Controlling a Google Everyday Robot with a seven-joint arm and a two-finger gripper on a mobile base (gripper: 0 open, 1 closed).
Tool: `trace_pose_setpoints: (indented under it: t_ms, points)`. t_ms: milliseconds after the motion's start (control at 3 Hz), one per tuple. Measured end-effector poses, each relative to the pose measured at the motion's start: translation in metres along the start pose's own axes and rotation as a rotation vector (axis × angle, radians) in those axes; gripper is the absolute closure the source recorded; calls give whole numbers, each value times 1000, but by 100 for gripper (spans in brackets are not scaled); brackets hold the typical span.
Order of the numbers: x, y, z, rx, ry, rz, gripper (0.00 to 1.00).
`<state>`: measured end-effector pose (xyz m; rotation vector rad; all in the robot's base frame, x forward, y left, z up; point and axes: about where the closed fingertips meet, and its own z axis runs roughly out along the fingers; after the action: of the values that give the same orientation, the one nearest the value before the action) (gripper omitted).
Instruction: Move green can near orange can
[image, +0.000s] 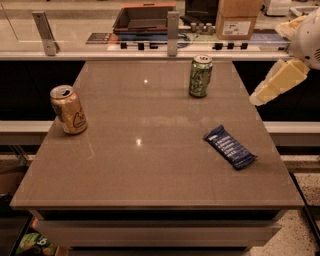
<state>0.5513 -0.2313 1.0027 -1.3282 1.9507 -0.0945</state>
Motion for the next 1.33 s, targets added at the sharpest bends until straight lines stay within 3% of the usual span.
trace_pose_setpoints:
  t_ms: [333,667,1333]
  points:
    - [3,-15,21,18,-124,55,0]
    - [8,-31,35,27,-201,96,0]
    - [11,-38,29,36,-236,126,0]
